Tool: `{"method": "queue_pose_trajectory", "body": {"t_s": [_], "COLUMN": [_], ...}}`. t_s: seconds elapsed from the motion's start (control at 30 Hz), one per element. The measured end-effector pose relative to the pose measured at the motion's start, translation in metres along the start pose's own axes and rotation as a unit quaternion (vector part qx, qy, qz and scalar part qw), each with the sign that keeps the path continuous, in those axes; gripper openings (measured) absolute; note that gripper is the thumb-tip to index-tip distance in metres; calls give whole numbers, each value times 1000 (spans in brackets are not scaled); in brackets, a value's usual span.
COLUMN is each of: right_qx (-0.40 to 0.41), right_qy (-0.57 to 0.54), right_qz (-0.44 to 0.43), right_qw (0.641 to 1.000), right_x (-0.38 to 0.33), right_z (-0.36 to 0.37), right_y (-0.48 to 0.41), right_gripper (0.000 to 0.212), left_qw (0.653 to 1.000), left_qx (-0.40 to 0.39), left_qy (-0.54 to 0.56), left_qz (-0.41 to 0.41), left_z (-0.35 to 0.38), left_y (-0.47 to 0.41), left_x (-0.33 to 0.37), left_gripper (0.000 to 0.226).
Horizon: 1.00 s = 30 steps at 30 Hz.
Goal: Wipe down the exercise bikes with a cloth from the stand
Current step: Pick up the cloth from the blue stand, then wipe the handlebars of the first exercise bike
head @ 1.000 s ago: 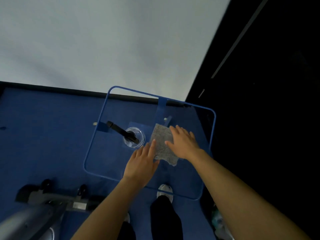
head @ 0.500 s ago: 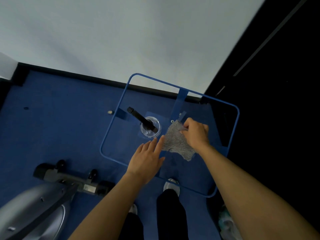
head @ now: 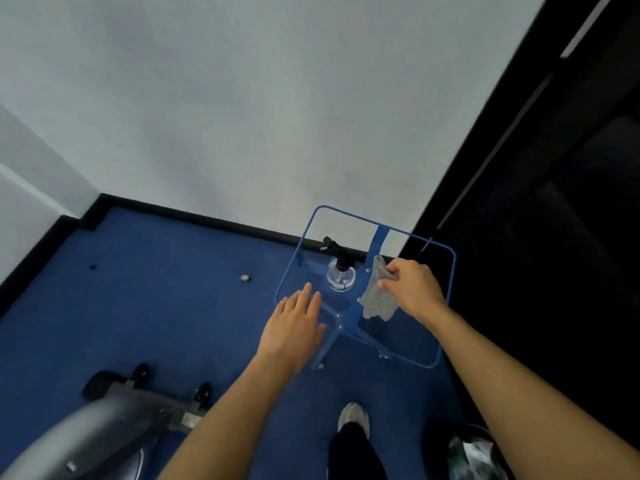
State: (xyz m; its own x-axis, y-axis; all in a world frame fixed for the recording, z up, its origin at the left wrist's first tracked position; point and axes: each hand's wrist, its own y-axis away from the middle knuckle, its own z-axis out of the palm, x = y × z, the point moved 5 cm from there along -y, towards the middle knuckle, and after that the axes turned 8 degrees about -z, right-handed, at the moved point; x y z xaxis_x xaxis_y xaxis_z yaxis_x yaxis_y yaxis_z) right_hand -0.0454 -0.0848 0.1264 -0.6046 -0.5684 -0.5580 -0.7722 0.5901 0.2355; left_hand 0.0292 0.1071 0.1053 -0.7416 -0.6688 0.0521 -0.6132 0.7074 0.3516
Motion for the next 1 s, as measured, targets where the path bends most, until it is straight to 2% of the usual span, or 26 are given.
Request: {"method": "queue_pose_trajectory", "body": {"t_s": [0.13, 0.3, 0.47, 0.6, 0.77, 0.9, 1.0], "right_qx": [44, 64, 42, 32, 5, -15, -23], "right_qy": [-3, -28, -51, -98, -105, -82, -47], "right_qz": [-53, -118, -204, -269, -369, -422, -441], "right_qw": [998, 991, 977, 958, 923, 903, 896], "right_x": [-79, -187, -289, -358, -409, -427, -435], "right_z": [-24, -31, -21, -21, -20, -11, -1], "right_y": [58, 128, 183, 219, 262, 288, 304], "right_gripper": [4, 12, 15, 12, 6, 16, 16], "left_qw": [998, 990, 976, 951, 920, 909, 907], "left_qx": [61, 135, 211, 300, 379, 387, 372], "left_qy": [-19, -29, -31, -33, -52, -47, -69], "left_qz": [-2, -26, -52, -58, -83, -145, -185], "left_z": [-47, -97, -142, -178, -202, -205, -203], "left_y": [67, 156, 237, 295, 355, 391, 408], "left_x": [-39, -98, -146, -168, -191, -218, -245], "left_gripper": [53, 51, 52, 48, 48, 44, 48]}}
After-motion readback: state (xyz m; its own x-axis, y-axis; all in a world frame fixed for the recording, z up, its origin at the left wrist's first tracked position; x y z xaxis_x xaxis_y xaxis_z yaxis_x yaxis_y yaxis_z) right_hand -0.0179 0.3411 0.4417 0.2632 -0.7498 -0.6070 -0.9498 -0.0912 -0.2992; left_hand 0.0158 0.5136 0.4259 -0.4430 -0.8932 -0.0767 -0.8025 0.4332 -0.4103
